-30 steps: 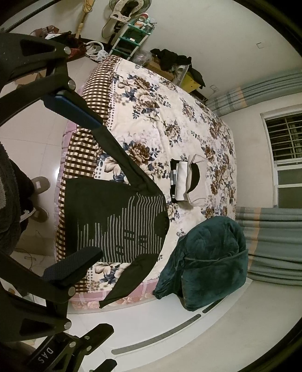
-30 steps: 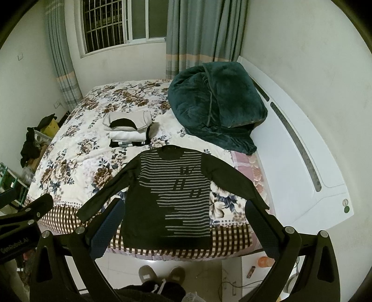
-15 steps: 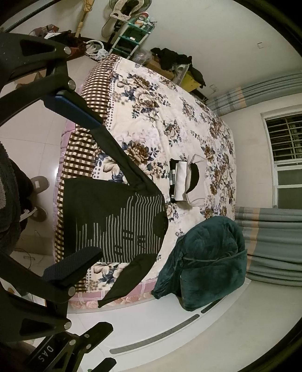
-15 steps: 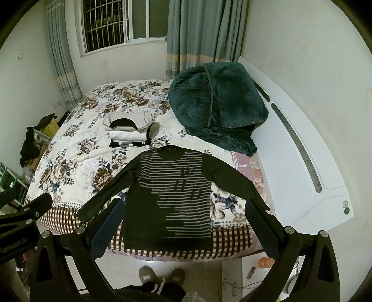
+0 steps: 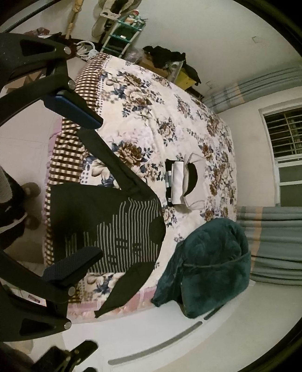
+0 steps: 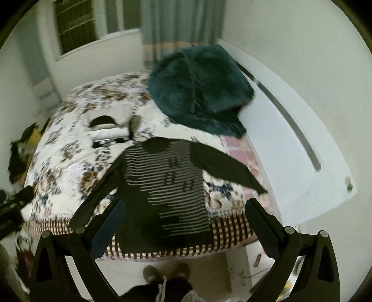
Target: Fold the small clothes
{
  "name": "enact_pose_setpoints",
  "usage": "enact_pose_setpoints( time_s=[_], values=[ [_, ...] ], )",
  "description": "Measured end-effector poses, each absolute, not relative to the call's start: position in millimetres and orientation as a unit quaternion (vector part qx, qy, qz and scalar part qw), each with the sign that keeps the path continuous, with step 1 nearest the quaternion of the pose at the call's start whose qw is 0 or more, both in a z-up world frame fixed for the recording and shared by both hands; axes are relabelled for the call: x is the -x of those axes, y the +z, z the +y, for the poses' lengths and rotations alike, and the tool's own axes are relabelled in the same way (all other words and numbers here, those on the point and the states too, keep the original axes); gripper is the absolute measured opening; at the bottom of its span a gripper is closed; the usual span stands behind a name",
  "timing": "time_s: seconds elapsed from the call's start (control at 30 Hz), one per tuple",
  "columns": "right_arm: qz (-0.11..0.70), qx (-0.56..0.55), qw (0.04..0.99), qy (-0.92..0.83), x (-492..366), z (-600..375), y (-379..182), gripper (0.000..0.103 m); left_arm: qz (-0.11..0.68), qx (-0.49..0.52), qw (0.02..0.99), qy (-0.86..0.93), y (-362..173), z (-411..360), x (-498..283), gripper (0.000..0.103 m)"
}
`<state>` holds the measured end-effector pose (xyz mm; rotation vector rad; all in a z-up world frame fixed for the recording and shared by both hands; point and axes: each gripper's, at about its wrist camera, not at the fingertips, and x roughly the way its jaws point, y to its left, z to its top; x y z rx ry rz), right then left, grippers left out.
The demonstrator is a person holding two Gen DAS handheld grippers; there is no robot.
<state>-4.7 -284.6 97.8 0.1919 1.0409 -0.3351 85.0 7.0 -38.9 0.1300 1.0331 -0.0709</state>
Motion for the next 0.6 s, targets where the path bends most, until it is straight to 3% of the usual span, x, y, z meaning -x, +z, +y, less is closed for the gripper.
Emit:
enact_pose_setpoints(
  time_s=[0.5,0.6],
  values=[
    [0.542,-0.319,0.694,-0.352,-57,-565,-224,0.102,0.546,-0.122,0.828,0.022,-242,-100,-229,0.103],
    [0.536,-0.359,0.657,-0.388,-65,-617,-298,0.091,0.569,-0.13,0.811,0.034,-295,-127,-254,0.103]
  ],
)
